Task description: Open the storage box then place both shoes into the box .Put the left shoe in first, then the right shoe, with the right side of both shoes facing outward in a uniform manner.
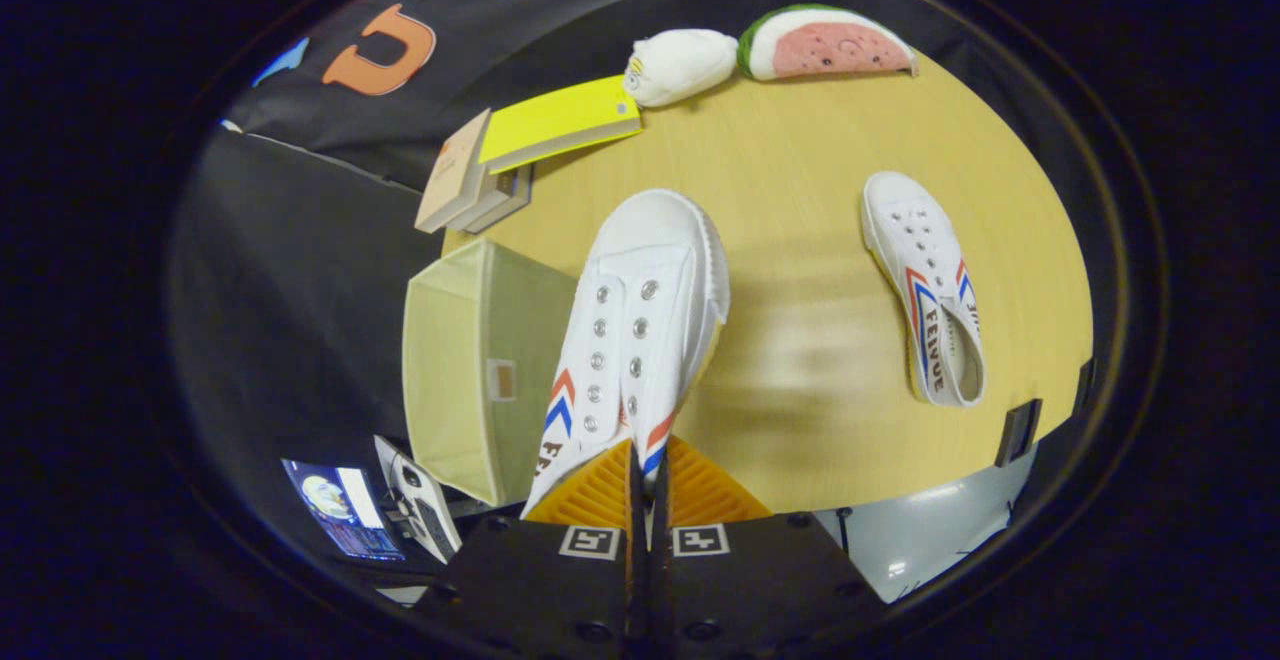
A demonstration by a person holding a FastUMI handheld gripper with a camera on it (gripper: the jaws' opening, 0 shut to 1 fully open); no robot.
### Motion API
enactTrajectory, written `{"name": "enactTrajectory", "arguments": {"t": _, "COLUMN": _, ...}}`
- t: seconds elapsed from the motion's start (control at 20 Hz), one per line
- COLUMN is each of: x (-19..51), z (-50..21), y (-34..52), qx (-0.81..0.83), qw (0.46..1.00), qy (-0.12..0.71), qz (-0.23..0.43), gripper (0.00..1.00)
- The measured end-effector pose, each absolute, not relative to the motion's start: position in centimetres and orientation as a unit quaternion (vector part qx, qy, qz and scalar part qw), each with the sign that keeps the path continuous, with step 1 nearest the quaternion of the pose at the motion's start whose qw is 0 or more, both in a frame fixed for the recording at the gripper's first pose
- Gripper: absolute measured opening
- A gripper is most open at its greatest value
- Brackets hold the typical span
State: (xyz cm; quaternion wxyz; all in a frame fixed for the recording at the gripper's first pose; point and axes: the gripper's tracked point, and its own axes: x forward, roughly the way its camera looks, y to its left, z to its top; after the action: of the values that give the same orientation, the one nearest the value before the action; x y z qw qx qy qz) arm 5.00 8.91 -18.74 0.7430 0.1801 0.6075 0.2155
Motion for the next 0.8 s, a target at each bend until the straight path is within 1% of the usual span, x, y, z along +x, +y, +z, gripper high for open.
{"name": "enactTrajectory", "arguments": {"t": 0.2, "x": 3.9, "z": -12.0, "y": 15.3, "qx": 0.187, "qw": 0.747, "qy": 0.587, "qz": 0.250, "gripper": 0.06}}
{"name": "enactTrajectory", "arguments": {"t": 0.35, "x": 4.0, "z": -10.4, "y": 21.1, "qx": 0.187, "qw": 0.740, "qy": 0.591, "qz": 0.263, "gripper": 0.05}}
{"name": "enactTrajectory", "arguments": {"t": 0.45, "x": 4.1, "z": -10.7, "y": 24.7, "qx": 0.179, "qw": 0.735, "qy": 0.598, "qz": 0.266, "gripper": 0.05}}
{"name": "enactTrajectory", "arguments": {"t": 0.6, "x": 3.5, "z": -13.2, "y": 29.2, "qx": 0.167, "qw": 0.718, "qy": 0.622, "qz": 0.266, "gripper": 0.05}}
{"name": "enactTrajectory", "arguments": {"t": 0.8, "x": 2.8, "z": -17.8, "y": 32.3, "qx": 0.160, "qw": 0.692, "qy": 0.660, "qz": 0.246, "gripper": 0.05}}
